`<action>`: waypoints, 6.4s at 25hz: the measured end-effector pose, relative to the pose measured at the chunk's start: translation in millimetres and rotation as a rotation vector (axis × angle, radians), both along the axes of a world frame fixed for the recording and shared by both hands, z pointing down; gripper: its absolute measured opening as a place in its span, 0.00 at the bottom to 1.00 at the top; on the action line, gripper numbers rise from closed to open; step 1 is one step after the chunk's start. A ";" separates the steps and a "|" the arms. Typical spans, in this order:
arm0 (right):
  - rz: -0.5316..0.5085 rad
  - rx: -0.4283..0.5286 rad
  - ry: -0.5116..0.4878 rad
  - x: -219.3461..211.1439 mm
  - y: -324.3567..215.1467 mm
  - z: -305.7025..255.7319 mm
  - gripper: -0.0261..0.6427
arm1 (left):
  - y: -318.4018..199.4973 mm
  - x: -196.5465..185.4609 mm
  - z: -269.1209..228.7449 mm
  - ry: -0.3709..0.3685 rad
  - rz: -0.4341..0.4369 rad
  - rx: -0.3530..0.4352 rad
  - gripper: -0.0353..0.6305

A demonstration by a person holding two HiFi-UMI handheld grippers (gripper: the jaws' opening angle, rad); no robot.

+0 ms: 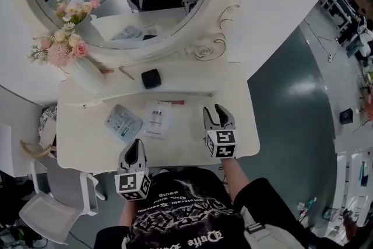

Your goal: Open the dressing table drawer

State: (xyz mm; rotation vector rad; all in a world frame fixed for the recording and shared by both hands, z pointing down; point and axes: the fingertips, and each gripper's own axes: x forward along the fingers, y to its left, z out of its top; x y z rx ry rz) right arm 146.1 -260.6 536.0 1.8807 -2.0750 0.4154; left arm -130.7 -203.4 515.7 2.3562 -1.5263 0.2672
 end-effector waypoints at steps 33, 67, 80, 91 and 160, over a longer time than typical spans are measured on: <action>0.041 -0.125 0.034 32.7 -64.0 58.1 0.19 | 2.2 -26.6 13.3 -0.050 -0.168 -0.066 0.08; 0.035 -0.138 0.051 27.6 -41.5 59.4 0.19 | 5.3 -31.9 14.1 -0.034 -0.213 -0.060 0.08; 0.034 -0.154 0.075 24.5 -27.1 60.5 0.19 | 5.5 -31.9 14.0 -0.023 -0.208 -0.063 0.08; 0.040 -0.162 0.083 22.7 -19.7 62.4 0.19 | 5.4 -26.4 10.1 -0.028 -0.180 -0.042 0.08; 0.047 -0.158 0.136 12.2 7.8 64.0 0.19 | 0.3 -23.2 6.4 0.041 -0.131 -0.007 0.08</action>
